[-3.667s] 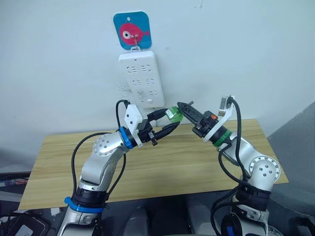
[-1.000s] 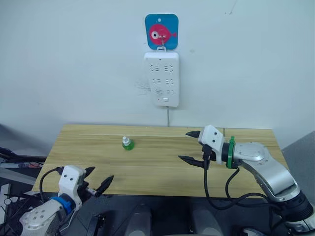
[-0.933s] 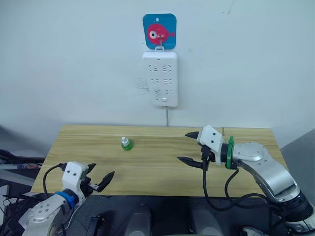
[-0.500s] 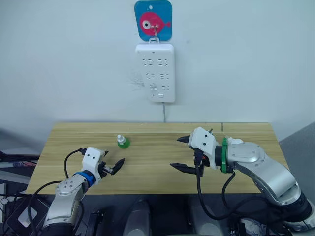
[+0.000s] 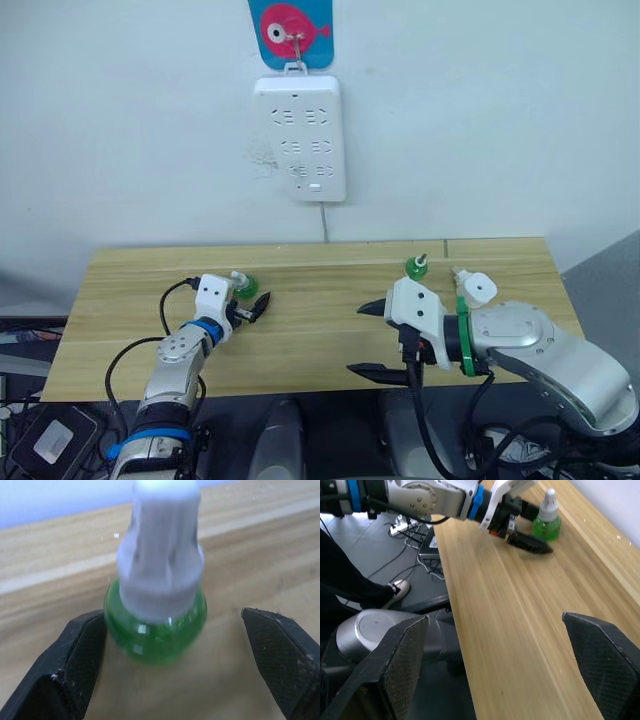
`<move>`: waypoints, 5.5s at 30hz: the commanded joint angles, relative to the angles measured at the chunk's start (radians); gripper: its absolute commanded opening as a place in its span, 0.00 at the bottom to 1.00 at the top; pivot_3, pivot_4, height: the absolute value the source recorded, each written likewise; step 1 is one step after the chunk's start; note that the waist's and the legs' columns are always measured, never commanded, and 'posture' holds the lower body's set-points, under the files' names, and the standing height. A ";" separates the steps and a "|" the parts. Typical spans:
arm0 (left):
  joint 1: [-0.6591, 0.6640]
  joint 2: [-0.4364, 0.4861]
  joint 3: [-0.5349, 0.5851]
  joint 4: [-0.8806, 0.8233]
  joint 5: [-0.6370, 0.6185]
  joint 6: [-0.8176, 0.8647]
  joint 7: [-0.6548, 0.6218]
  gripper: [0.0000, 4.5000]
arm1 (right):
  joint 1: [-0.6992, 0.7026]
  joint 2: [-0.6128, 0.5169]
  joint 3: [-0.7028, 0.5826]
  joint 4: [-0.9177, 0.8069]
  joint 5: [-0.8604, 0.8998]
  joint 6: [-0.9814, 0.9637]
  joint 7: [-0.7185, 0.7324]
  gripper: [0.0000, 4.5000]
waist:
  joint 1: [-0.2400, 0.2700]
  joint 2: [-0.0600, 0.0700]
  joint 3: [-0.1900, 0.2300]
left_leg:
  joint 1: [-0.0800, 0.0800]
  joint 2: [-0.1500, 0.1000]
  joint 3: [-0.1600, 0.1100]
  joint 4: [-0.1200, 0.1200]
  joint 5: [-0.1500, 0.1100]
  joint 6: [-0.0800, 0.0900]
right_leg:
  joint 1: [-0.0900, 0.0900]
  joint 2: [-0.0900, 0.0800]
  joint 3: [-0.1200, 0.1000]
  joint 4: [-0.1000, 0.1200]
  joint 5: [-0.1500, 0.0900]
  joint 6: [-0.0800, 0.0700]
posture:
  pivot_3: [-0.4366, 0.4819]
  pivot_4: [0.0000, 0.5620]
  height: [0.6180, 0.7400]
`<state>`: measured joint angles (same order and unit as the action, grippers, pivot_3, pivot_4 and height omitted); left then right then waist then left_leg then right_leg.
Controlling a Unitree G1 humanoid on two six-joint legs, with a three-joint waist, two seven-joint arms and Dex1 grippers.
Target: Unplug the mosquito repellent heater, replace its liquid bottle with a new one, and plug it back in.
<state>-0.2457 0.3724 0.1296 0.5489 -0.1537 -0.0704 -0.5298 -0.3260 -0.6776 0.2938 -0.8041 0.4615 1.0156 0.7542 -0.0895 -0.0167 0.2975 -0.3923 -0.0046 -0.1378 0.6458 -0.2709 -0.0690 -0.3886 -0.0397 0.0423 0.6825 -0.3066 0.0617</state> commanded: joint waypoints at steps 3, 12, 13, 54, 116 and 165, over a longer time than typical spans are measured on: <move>0.028 0.018 -0.002 0.045 0.034 -0.085 0.012 1.00 | 0.013 -0.020 -0.029 -0.041 0.036 -0.001 -0.009 0.99 | -0.003 0.000 0.000 | 0.000 0.000 0.000 0.000 0.000 0.000 | 0.000 0.000 0.000 0.000 0.000 0.000 | 0.31 0.65 0.95; -0.033 0.015 -0.006 0.154 0.049 -0.148 0.040 0.80 | 0.013 -0.031 -0.032 -0.032 0.058 -0.004 -0.029 1.00 | 0.000 -0.002 0.011 | 0.000 0.000 0.000 0.000 0.000 0.000 | 0.000 0.000 0.000 0.000 0.000 0.001 | 0.31 0.66 0.95; -0.039 0.015 -0.006 0.165 0.050 -0.153 0.039 0.73 | 0.013 -0.032 -0.033 -0.032 0.059 -0.004 -0.030 1.00 | 0.000 -0.002 0.012 | 0.000 0.000 0.000 0.000 0.000 0.000 | 0.000 0.000 0.000 0.000 0.000 0.001 | 0.31 0.66 0.95; -0.414 0.324 -0.362 -0.635 -0.164 0.467 -0.788 0.50 | -0.310 0.274 -0.007 0.326 0.068 -0.169 -0.037 0.80 | -0.025 -0.005 0.007 | -0.017 -0.001 0.001 0.001 0.007 -0.012 | -0.019 0.000 0.000 0.002 0.004 0.002 | 0.33 0.35 0.95; -0.355 0.192 -0.261 -0.660 -0.322 0.473 -0.746 0.51 | -0.565 0.112 0.028 0.713 0.046 -0.439 0.619 0.23 | -0.046 -0.002 -0.055 | -0.017 -0.002 0.001 0.015 0.008 -0.013 | -0.021 0.000 0.000 0.018 0.004 0.002 | 0.37 0.30 0.95; -0.279 0.192 -0.271 -0.717 -0.287 0.407 -0.671 0.51 | -0.521 0.067 -0.010 0.667 0.054 -0.440 0.582 0.23 | -0.050 0.000 -0.060 | -0.009 -0.001 0.002 0.015 0.006 -0.010 | -0.017 0.002 0.002 0.028 0.002 0.000 | 0.33 0.30 0.95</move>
<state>-0.5120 0.5617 -0.1662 -0.1462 -0.4283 0.3617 -1.2049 -0.8432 -0.5896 0.2907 -0.1323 0.4946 0.5608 1.2870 -0.1397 -0.0171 0.2379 -0.4019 -0.0059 -0.1357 0.6612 -0.2648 -0.0789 -0.4058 -0.0386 0.0442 0.7098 -0.3042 0.0615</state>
